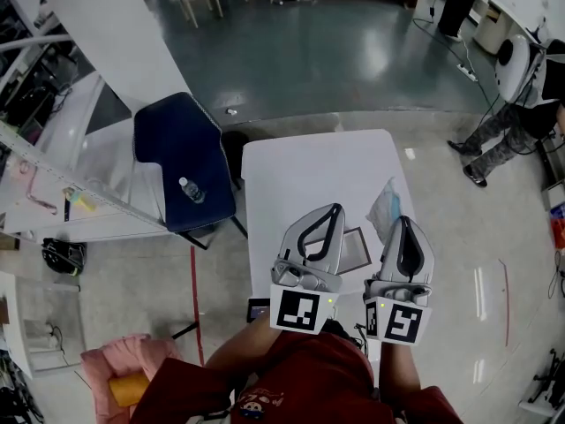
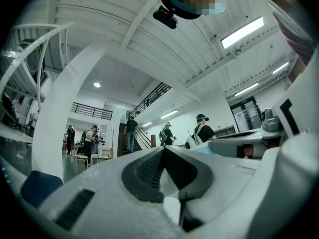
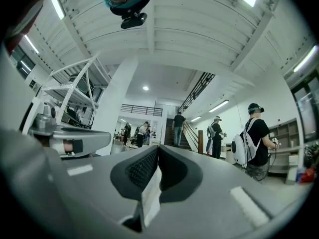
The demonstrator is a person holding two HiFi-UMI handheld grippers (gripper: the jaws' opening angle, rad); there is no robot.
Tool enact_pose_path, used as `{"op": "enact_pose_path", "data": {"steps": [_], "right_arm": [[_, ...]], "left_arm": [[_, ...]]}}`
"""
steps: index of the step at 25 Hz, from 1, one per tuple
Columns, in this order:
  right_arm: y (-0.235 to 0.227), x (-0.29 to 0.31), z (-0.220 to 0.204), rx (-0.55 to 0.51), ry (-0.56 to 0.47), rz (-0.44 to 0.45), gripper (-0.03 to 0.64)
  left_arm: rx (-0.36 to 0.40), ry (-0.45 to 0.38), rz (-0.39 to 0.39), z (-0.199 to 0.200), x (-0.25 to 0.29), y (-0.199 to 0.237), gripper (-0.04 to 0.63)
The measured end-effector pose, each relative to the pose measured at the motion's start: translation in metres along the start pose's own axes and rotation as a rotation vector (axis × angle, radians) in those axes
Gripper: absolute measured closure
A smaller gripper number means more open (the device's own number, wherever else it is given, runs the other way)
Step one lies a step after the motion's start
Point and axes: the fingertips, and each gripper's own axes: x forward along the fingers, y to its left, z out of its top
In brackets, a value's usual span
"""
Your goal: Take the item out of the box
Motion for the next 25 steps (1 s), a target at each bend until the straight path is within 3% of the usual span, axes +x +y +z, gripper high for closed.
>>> {"op": "enact_pose_path", "data": {"steps": [25], "right_arm": [[-0.0087,-0.0004,-0.0029,0.008,0.005,-0.004,0.612]], "left_arm": [[0.012,-0.007,0.004,0.0029,0.0035,-0.0031,0.592]]}}
